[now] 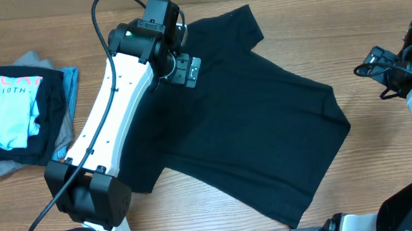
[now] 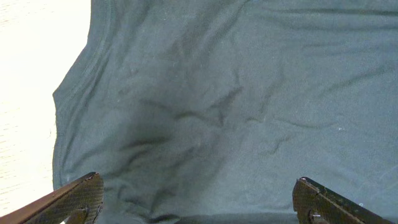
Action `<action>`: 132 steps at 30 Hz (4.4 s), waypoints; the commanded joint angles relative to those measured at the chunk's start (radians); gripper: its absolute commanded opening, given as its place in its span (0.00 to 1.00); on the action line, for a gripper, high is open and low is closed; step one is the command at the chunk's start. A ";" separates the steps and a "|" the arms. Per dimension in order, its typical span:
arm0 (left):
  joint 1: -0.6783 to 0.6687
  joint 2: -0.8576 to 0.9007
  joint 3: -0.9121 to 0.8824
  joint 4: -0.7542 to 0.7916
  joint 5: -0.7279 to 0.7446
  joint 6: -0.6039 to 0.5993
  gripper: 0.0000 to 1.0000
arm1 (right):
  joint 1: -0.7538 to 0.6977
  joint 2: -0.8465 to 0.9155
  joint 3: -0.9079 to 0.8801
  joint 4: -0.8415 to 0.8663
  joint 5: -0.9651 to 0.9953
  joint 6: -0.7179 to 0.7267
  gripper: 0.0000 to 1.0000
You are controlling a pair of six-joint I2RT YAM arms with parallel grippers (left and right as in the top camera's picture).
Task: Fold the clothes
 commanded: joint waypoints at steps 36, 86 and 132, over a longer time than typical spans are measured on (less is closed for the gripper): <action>0.005 0.002 -0.003 -0.002 -0.011 0.006 1.00 | 0.223 0.401 -0.010 0.157 -0.028 -0.455 0.62; 0.005 0.002 -0.003 0.002 -0.011 0.006 1.00 | 0.132 0.515 -0.008 0.781 0.090 -0.638 0.04; 0.005 0.002 -0.003 0.048 -0.003 0.006 1.00 | -0.176 0.148 0.213 -0.100 0.130 0.098 1.00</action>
